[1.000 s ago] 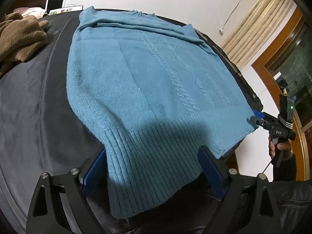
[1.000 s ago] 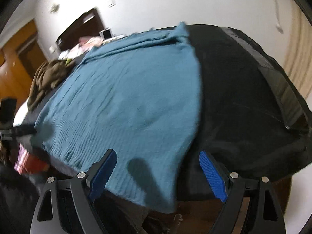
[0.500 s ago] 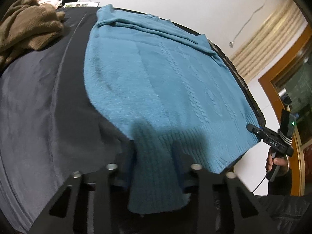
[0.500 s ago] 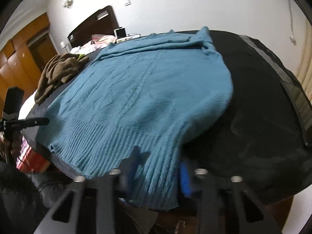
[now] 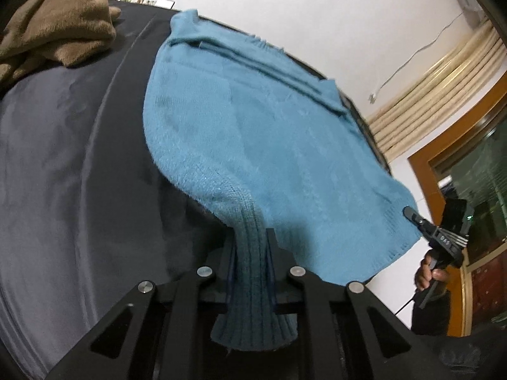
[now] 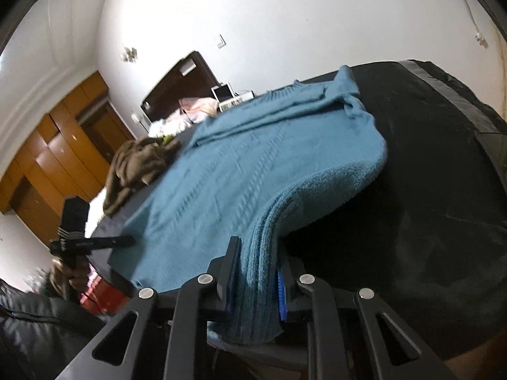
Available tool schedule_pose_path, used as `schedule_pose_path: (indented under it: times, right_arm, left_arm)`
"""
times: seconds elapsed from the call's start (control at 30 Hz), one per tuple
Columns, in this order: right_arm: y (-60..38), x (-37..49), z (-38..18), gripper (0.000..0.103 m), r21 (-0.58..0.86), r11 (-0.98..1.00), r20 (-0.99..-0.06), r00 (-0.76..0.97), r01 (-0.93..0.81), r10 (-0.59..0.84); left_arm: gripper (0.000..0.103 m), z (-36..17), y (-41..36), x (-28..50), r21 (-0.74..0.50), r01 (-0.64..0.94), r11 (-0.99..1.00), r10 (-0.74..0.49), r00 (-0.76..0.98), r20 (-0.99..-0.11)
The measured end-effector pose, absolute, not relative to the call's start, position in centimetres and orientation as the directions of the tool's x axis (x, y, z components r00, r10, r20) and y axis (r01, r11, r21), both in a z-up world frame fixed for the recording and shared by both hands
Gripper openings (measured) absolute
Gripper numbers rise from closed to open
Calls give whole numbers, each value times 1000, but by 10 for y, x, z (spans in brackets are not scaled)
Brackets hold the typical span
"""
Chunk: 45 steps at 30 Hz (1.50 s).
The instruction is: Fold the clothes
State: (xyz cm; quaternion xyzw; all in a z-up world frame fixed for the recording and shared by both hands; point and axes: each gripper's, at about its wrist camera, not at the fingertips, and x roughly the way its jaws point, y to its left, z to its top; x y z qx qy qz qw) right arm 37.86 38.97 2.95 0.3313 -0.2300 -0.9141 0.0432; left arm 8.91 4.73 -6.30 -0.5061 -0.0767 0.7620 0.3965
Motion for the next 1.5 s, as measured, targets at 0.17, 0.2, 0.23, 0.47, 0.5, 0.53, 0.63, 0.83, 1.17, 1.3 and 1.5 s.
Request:
schedule_pose_path:
  times: [0.17,0.2,0.23,0.47,0.5,0.53,0.63,0.83,1.17,1.3,1.5]
  right_arm:
    - [397,369,48,21,483,-874,-528,-810,-41,-254]
    - [400,367,53,21,490,-871,-512,-820,-34,-256]
    - [402,365,57,21,496,-868,-500,-827,-30,-257]
    - [416,345,87,21,488,-872,-439,-871,-25,-221]
    - [419,341,93,21,486,-874,-430,-877,-24,-215]
    - [422,338,97,21,484,-875,-421,-882,-23,-211]
    - [431,322,113,21,478,-878,-395,-899,-26,-189]
    - [451,275,138,21,458,-887,-375,-917,-56,-136]
    - [486,176,147,21,433,-888,-413,-909,-154,-44]
    - [502,140,139,21,427,-881,-447,-895,-202,-11]
    - [529,90,107,20,447,-846,-515,-857,-290,22]
  left_arm:
    - [17,-38,42,80,-545,-538,-643,730,-216,-648]
    - [17,-31,41,78,-547,-542,-637,739,-228,-635]
    - [17,-26,41,75,-546,-547,-634,743,-237,-625]
    - [17,8,47,49,-542,-570,-618,771,-301,-561]
    - [17,12,49,45,-542,-572,-615,774,-307,-554]
    - [17,17,51,40,-544,-574,-613,777,-313,-545]
    - [17,31,57,23,-546,-573,-612,783,-340,-521]
    - [17,54,75,-23,-550,-563,-617,784,-384,-487]
    - [17,59,122,-121,-552,-515,-656,754,-413,-511]
    - [17,42,143,-161,-553,-481,-680,732,-405,-548]
    - [17,8,173,-207,-541,-438,-719,693,-379,-614]
